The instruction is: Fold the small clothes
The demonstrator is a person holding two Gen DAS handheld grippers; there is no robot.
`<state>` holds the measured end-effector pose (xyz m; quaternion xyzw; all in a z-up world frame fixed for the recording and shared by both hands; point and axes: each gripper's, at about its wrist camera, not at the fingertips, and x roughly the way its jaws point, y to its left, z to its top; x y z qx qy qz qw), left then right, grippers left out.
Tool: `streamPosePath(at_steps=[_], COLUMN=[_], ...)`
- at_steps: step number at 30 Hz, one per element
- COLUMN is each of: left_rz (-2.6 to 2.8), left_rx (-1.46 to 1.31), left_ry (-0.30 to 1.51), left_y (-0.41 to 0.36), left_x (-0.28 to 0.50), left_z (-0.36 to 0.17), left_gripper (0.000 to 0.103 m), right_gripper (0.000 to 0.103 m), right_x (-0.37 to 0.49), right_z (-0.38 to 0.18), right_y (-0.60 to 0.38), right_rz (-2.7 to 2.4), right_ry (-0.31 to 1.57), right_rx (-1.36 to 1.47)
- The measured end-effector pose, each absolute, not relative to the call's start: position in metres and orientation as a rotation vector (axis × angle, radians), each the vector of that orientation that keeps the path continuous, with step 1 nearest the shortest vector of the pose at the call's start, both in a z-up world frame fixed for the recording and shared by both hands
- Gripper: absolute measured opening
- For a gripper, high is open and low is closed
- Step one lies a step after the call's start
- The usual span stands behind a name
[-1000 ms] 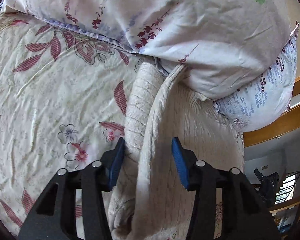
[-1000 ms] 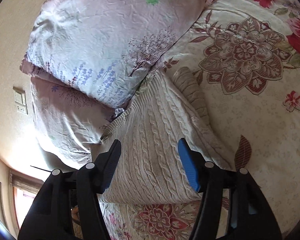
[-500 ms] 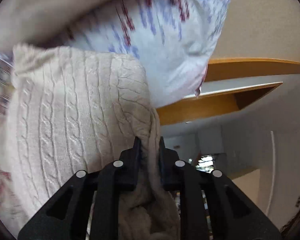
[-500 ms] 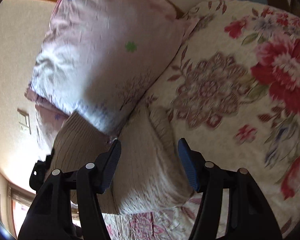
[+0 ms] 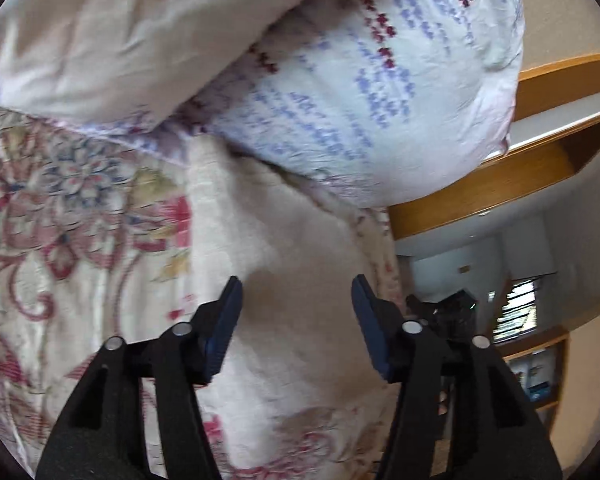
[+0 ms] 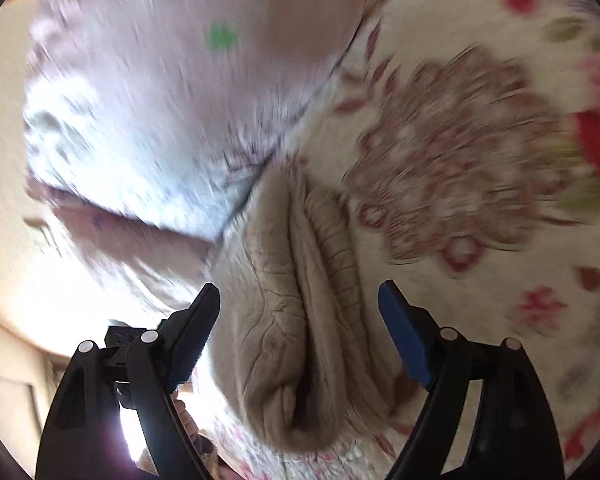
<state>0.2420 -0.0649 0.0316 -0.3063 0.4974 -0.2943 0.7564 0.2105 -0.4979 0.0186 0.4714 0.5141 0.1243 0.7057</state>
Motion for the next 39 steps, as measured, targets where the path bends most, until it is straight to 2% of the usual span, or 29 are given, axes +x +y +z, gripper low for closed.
streamPosePath(at_steps=[4,6,8,9,10,11,12,14,19,23,26,28,29,30,33,34,35,39], left_rz=[-0.608,-0.601,-0.596,-0.594,-0.588,-0.589,-0.588,-0.625,-0.682,-0.482,-0.343,-0.307,-0.282,-0.258,-0.248,-0.257,-0.273,-0.307], left_rx=[-0.520,-0.462,-0.451,-0.468,-0.492,-0.519,-0.547,-0.556,-0.503,-0.268,-0.192,-0.192,-0.179,-0.162,-0.099,-0.083,-0.069,-0.028], left_ry=[1.122,1.136,1.136,1.134,1.139,1.140,1.130,1.098,0.937,0.922,0.912,0.880,0.865,0.845,0.818,0.816,0.820,0.877], left_y=[-0.085,-0.096,-0.105,-0.107,-0.110,-0.110,-0.108,-0.102,-0.049,-0.012,0.028,0.035,0.035,0.034,0.016,0.012,0.004,-0.015], left_x=[0.233,0.234,0.232,0.234,0.237,0.236,0.235,0.231,0.190,0.165,0.139,0.121,0.115,0.105,0.080,0.076,0.069,0.049], left_z=[0.015,0.010,0.004,0.001,-0.004,-0.005,-0.004,0.005,0.054,0.061,0.067,0.071,0.072,0.073,0.068,0.065,0.061,0.041], left_gripper=[0.067,0.071,0.076,0.077,0.076,0.066,0.052,0.038,0.037,0.050,0.053,0.066,0.080,0.088,0.097,0.098,0.098,0.099], right_gripper=[0.084,0.088,0.085,0.058,0.047,0.043,0.039,0.036,0.034,0.038,0.038,0.038,0.038,0.038,0.037,0.017,0.010,0.008], right_x=[0.236,0.240,0.239,0.238,0.235,0.230,0.225,0.218,0.208,0.209,0.206,0.206,0.210,0.215,0.225,0.228,0.231,0.222], right_z=[0.007,0.007,0.008,0.007,0.004,0.005,0.007,0.023,0.056,0.044,0.051,0.060,0.062,0.060,0.048,0.043,0.041,0.043], right_y=[-0.465,-0.457,-0.452,-0.450,-0.446,-0.443,-0.440,-0.430,-0.372,-0.333,-0.346,-0.339,-0.327,-0.316,-0.287,-0.273,-0.265,-0.277], right_rz=[0.305,0.316,0.321,0.325,0.322,0.331,0.341,0.383,0.585,0.463,0.320,0.371,0.385,0.397,0.445,0.460,0.466,0.315], right_ry=[1.260,1.264,1.259,1.259,1.267,1.252,1.229,1.180,1.117,1.215,1.129,1.073,1.090,1.115,1.173,1.180,1.174,1.108], right_rx=[0.944,0.920,0.908,0.901,0.895,0.910,0.920,0.911,0.848,0.640,0.684,0.736,0.706,0.669,0.617,0.585,0.559,0.563])
